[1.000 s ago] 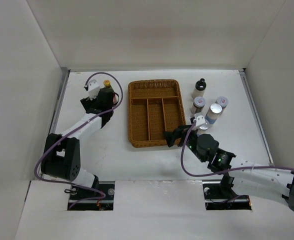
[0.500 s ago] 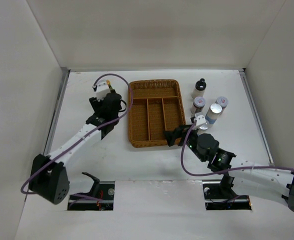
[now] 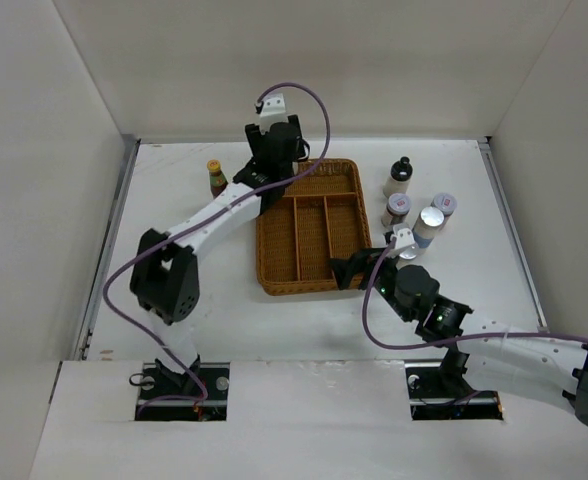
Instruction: Organize the condiment bottles
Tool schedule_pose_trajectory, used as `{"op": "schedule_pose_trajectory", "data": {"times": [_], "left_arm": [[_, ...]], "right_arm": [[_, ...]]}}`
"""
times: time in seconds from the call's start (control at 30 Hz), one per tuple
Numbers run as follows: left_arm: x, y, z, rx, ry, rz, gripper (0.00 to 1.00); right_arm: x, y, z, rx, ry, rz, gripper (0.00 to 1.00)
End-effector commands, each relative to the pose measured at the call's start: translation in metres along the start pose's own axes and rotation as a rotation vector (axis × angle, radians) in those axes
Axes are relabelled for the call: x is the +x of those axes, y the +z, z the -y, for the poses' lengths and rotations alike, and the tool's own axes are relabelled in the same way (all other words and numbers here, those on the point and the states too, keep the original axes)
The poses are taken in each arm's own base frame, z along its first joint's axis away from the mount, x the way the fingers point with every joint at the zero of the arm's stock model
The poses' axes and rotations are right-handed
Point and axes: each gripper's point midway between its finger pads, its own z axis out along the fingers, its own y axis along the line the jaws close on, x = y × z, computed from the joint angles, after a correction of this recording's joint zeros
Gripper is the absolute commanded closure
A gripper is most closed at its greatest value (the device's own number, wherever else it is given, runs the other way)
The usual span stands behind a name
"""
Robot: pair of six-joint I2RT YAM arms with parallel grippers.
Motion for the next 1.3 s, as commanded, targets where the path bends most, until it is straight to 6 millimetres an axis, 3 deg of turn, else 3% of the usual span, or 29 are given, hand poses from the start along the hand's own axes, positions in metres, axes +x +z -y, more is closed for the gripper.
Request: {"op": "schedule_pose_trajectory", "data": {"times": [0.0,0.27,0.47,0.6,0.7,0.87,0.97,1.1,1.2,1.27], "left_arm": [[-0.039,0.026,0.017,0.051,-0.04,0.079,0.64],[0.015,0.072,0.008,0.021,-0.014,0.006,0.64],[0.055,0.082,-0.008,-0.012,0.021,-0.051,0.62],[0.082,0.083,-0.017,-0.029,0.033,-0.076,0.53],[0.092,0.081,-0.022,-0.034,0.035,-0.081,0.44],[0.088,0.075,-0.023,-0.031,0.032,-0.078,0.23],[0.076,0.068,-0.02,-0.019,0.02,-0.059,0.13],[0.041,0.045,-0.013,0.012,-0.011,-0.01,0.09],[0.011,0.022,-0.019,0.02,-0.034,0.035,0.13],[0.002,0.012,-0.028,0.023,-0.044,0.043,0.16]], "right_arm": [[-0.021,0.002,-0.008,-0.018,0.042,0.062,0.0],[-0.018,0.005,-0.005,-0.008,0.04,0.05,0.0],[-0.018,0.006,-0.002,0.002,0.041,0.051,0.0],[-0.018,0.006,-0.001,0.003,0.041,0.051,0.0],[-0.018,0.006,-0.001,0.005,0.041,0.052,0.0],[-0.02,0.005,-0.001,0.005,0.044,0.058,0.0],[-0.022,0.003,-0.001,0.003,0.046,0.063,0.0],[-0.021,0.002,0.0,0.002,0.047,0.064,0.0],[-0.017,0.005,0.001,0.008,0.045,0.052,0.0],[-0.01,0.008,0.002,0.017,0.041,0.033,0.0]]}}
